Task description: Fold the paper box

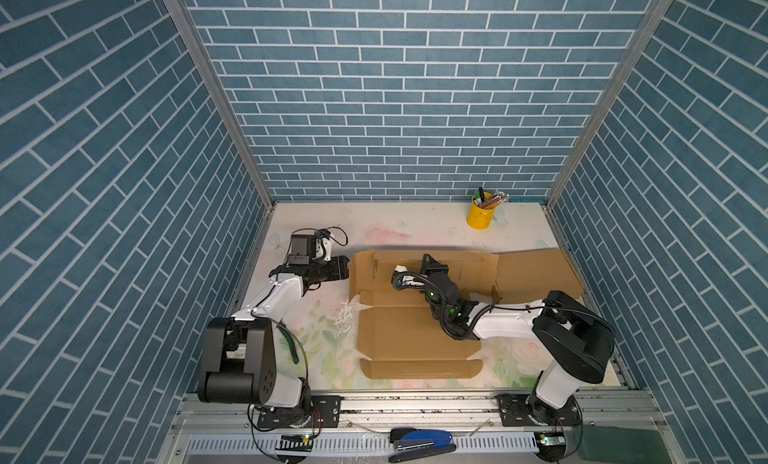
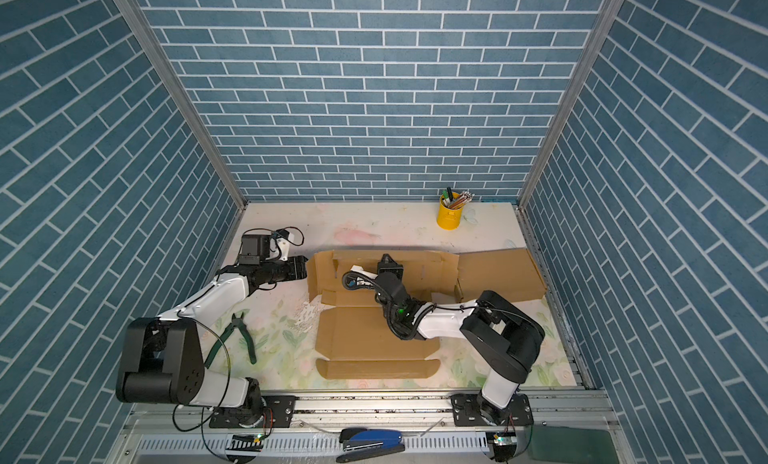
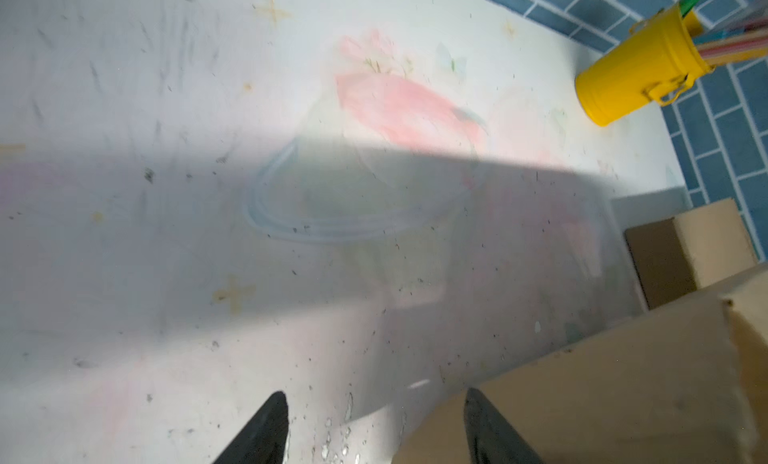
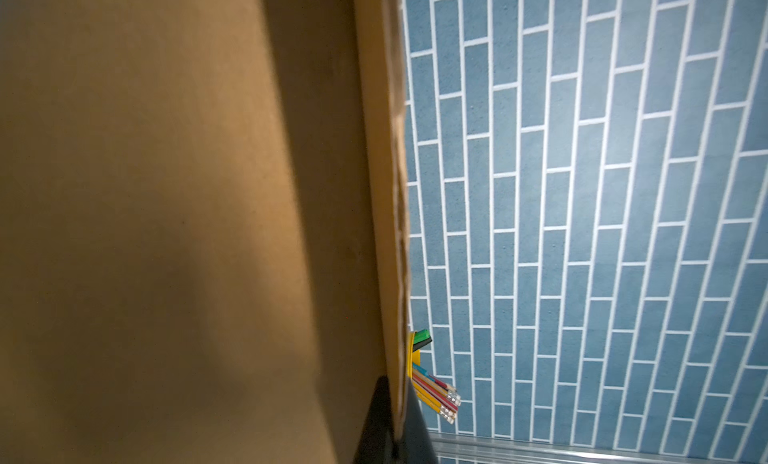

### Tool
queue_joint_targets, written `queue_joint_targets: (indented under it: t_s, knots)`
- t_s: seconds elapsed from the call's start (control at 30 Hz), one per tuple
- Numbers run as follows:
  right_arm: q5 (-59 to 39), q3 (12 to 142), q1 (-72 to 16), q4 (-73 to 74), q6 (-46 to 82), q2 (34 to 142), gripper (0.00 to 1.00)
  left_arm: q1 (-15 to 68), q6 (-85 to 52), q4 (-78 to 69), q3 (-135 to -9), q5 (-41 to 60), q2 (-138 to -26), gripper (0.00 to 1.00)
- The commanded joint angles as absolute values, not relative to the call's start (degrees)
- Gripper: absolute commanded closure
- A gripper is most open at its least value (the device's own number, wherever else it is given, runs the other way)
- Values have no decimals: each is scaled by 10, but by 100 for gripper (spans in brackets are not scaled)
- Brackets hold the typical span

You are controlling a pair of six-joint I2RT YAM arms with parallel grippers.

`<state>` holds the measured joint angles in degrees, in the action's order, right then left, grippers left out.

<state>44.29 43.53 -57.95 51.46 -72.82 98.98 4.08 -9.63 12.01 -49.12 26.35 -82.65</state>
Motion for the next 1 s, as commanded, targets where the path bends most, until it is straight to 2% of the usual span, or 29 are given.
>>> queue_joint_targets:
  t_s: [0.0, 0.43, 0.73, 0.97]
  knots:
    - [502, 422, -592, 674, -826, 1022, 100, 58, -48, 182, -507, 236, -827, 32]
    - [571, 373, -654, 611, -839, 1005, 100, 111, -24, 262, -487, 183, -782, 32]
    - [579, 362, -662, 613, -828, 1011, 100, 131, -31, 297, -440, 156, -710, 31]
    - [571, 364, -662, 572, -801, 994, 100, 131, 3, 282, -424, 194, -674, 27]
